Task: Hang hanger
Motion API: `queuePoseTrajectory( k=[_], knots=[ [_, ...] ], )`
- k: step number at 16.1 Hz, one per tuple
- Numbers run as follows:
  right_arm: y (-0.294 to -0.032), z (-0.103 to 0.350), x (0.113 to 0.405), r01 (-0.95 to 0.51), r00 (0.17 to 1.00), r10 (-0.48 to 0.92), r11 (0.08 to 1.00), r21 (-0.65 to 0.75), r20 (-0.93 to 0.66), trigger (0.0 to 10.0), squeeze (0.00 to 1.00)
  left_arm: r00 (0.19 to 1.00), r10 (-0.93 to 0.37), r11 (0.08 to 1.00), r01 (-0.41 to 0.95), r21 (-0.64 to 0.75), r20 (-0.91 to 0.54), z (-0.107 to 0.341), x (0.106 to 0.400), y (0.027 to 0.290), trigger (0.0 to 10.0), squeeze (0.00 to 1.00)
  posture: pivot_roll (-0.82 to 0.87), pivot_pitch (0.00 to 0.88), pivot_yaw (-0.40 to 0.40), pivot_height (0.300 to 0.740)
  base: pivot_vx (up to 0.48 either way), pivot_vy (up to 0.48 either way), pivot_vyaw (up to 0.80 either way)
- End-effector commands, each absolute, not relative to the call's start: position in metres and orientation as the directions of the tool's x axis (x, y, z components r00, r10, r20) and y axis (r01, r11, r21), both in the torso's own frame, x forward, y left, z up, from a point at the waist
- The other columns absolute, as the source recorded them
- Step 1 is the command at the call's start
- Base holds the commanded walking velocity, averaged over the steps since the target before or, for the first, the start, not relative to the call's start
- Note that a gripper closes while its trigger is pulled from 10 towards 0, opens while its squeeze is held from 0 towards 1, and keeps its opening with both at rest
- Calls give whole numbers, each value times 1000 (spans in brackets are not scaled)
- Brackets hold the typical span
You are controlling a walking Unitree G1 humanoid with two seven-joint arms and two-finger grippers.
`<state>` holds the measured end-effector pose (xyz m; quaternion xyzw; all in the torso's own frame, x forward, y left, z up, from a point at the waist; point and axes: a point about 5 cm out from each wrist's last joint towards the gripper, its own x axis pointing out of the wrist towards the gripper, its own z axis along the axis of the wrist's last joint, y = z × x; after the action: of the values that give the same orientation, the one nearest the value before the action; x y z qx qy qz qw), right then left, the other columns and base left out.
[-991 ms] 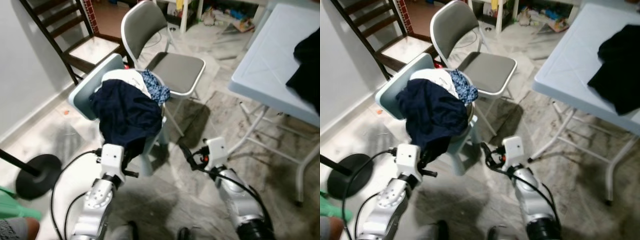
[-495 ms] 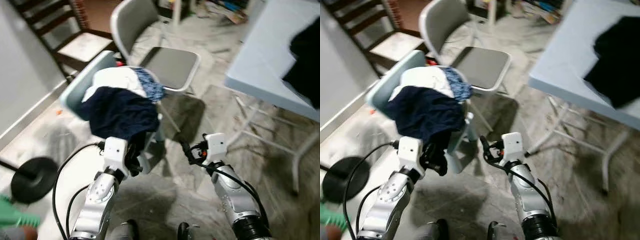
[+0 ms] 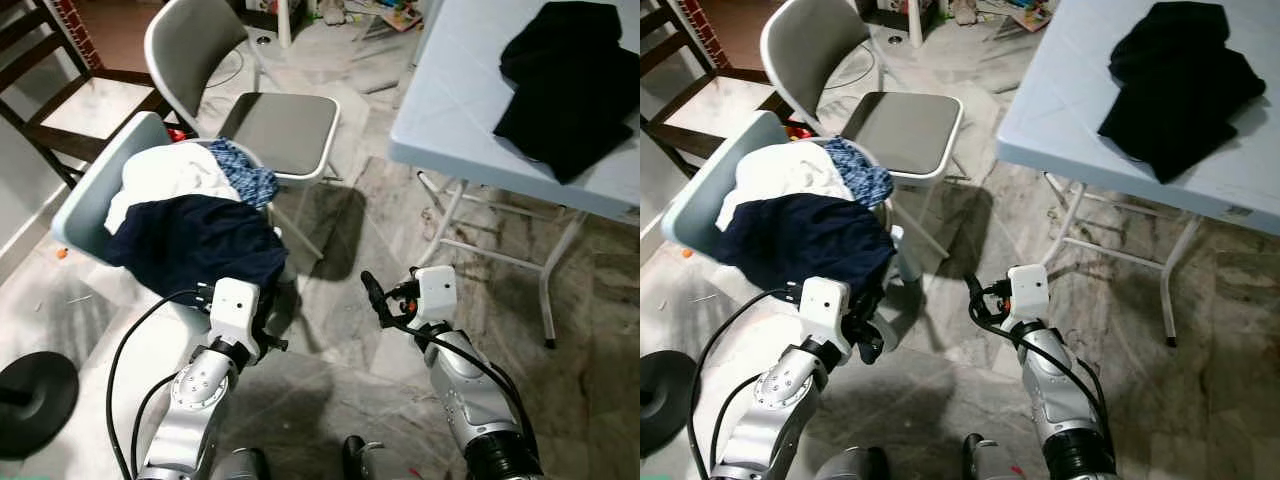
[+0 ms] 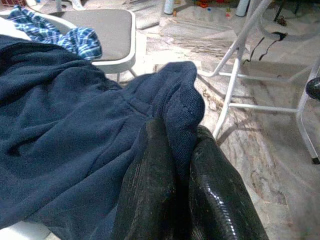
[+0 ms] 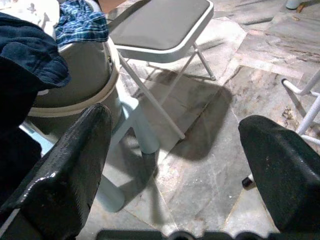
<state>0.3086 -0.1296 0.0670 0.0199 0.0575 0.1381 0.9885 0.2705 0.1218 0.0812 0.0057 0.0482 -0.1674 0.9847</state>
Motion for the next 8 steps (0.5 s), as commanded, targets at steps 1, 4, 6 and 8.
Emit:
queuePoseTrajectory(
  k=[1, 4, 6, 8],
  knots=[
    [-133, 62, 305, -251, 959, 257, 966, 56, -122, 10000, 0, 931, -355, 935, 355, -12, -91, 83, 268, 119, 10000, 0, 12, 227, 29, 740, 0, -386, -800],
    [-134, 63, 306, -238, 963, 243, 969, 60, -120, 10000, 0, 925, -370, 929, 369, -19, -92, 83, 268, 118, 10000, 0, 9, 227, 32, 740, 0, -444, -800],
    [-134, 62, 306, -233, 964, 239, 971, 60, -120, 10000, 0, 923, -374, 927, 374, -21, -93, 83, 267, 117, 10000, 0, 8, 226, 35, 740, 0, -461, -800],
    [-134, 62, 306, -228, 965, 234, 972, 62, -120, 10000, 0, 921, -378, 926, 378, -21, -96, 83, 268, 117, 10000, 0, 8, 226, 38, 740, 0, -429, -800]
  ],
)
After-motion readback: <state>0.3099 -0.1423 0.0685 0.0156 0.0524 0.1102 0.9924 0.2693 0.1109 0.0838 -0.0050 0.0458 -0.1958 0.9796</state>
